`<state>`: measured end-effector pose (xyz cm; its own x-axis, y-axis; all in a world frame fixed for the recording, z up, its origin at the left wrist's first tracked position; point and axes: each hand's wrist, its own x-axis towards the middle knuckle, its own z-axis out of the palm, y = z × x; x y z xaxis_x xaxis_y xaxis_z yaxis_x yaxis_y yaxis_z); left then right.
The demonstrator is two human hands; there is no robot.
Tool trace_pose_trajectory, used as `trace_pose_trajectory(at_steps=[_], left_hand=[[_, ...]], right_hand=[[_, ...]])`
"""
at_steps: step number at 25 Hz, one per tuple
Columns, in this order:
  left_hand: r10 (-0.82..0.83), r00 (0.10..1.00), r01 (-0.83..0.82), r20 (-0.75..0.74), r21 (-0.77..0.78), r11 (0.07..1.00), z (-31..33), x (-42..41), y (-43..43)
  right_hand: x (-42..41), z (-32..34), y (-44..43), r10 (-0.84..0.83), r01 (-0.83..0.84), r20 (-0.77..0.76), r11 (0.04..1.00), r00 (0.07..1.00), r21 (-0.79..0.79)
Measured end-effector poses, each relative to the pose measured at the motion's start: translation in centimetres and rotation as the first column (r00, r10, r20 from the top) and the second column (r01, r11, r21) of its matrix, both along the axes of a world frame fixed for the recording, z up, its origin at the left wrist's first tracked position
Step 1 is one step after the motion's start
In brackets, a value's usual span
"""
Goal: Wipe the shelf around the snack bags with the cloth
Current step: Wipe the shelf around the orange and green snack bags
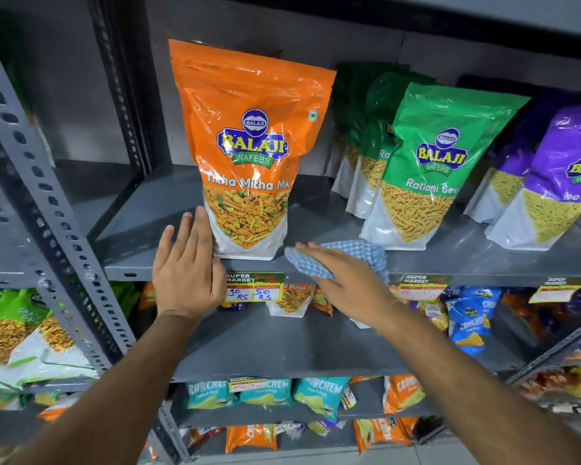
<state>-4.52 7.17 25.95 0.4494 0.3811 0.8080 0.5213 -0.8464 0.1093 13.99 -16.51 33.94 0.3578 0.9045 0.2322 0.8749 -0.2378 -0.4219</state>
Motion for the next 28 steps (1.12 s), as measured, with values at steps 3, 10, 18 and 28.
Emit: trace_pose_trajectory(at_steps=[3, 10, 18, 28], left_hand=[[-0.014, 1.0, 0.014, 0.009, -0.016, 1.0, 0.0, 0.2, 0.1], [-0.143, 0.959, 0.158, 0.243, -0.045, 0.986, 0.3, 0.0, -0.9], [-0.454, 0.889, 0.444, 0.065, 0.124, 0.887, 1.2, 9.5, -16.3], [-0.103, 0.994, 0.104, 0.046, -0.009, 0.995, 2.2, 21.9, -22.7]], right_hand=[[-1.1, 1.0, -4.5, 0.042, -0.043, 0.046, 0.999, 0.998, 0.015], [0.6, 2.8, -4.0, -0.173, 0.177, -0.04, 0.97, 0.984, 0.165], [6.7, 1.9, -15.3, -0.202, 0.186, 0.04, 0.95, 0.979, 0.251], [21.5, 3.2, -20.3, -0.113, 0.138, -0.082, 0.891, 0.99, 0.433]])
